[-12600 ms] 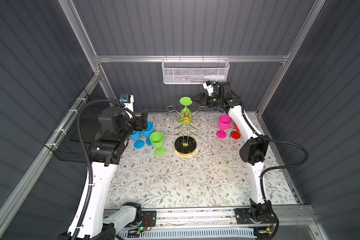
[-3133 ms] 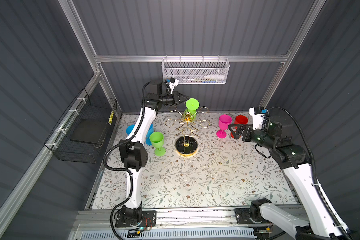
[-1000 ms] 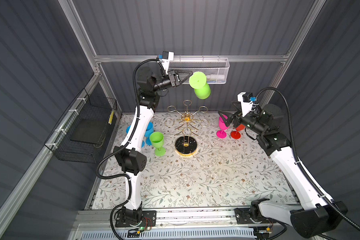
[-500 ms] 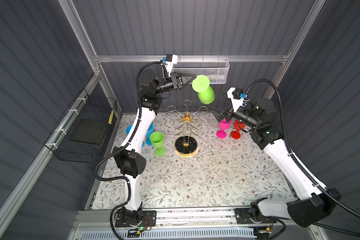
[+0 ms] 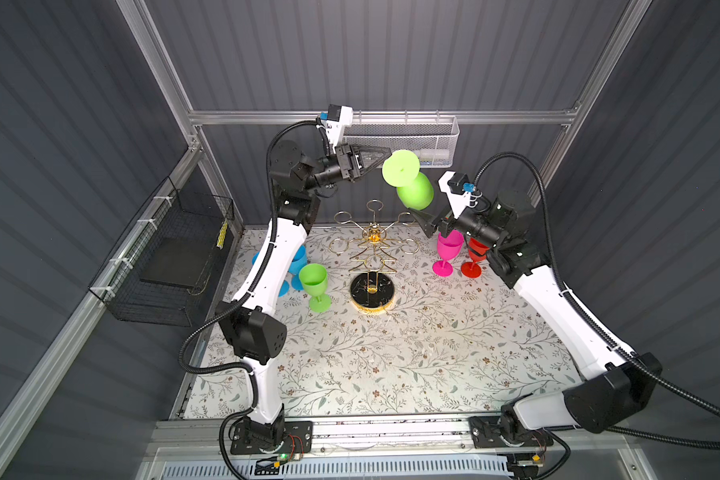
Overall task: Take the wine glass off the wine glass rack
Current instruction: 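Close the right gripper on the green glass bowl below the left gripper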
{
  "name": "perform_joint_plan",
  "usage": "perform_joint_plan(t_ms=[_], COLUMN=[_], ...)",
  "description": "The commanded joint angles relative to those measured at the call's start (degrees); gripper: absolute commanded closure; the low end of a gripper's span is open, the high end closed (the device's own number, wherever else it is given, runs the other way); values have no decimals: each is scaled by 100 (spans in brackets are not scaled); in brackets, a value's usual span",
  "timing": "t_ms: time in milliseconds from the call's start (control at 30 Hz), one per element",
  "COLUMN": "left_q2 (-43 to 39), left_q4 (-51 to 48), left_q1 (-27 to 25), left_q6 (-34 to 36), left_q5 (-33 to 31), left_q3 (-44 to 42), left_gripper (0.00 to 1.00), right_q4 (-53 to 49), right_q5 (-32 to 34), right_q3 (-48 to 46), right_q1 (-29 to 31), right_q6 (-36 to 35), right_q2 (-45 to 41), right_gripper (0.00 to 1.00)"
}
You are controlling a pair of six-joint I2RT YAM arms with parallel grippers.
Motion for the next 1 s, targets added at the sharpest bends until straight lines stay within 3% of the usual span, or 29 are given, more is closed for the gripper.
perform_joint_plan(t_ms=[0,667,967], left_q2=[-229,-368,-346], left_q4=[224,456,578], left_q1=[-56,-91,-91], left_q6=[-103,-281,-387], left_q5=[143,196,168], left_q3=[-61,-203,-170], left_gripper=[100,100,100], right_q4=[146,-135,-92], right_q5=[83,255,398], right_q3=[284,657,410], right_q1=[54,316,357], right_q6=[-135,-127,-74], right_q2=[125,625,412], right_gripper=[1,2,19])
